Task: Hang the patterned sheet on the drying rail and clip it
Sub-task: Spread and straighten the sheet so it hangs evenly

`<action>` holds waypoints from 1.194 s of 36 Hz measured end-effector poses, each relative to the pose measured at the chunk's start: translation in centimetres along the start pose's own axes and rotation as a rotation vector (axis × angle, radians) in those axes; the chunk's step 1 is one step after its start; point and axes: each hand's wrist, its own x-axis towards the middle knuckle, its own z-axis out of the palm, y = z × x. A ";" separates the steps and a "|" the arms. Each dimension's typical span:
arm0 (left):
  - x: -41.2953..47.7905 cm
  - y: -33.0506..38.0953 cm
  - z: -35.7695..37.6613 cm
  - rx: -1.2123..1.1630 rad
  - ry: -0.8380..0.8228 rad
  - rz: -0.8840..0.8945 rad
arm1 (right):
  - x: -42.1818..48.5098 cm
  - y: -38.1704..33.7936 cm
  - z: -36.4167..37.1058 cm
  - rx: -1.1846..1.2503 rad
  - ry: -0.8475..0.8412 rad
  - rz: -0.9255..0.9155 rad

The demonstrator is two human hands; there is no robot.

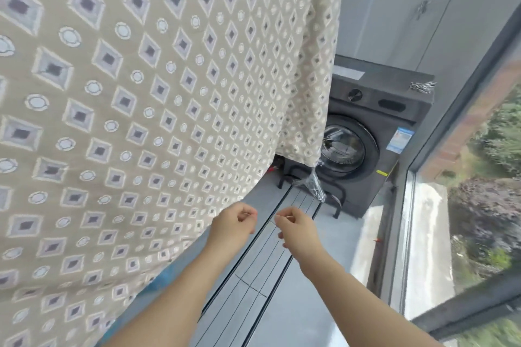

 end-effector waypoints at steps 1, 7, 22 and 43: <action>1.1 0.8 1.1 -0.002 -0.005 0.006 | 1.2 -0.1 -1.2 -0.006 0.008 -0.004; 8.0 4.6 6.4 0.030 -0.046 0.036 | 8.3 -0.1 -6.9 0.016 0.045 0.033; 30.9 15.2 15.4 0.048 -0.088 0.136 | 31.3 -6.8 -17.4 0.026 0.140 -0.021; 56.1 27.8 28.7 0.031 0.107 0.087 | 60.5 -12.8 -32.5 0.021 -0.027 -0.126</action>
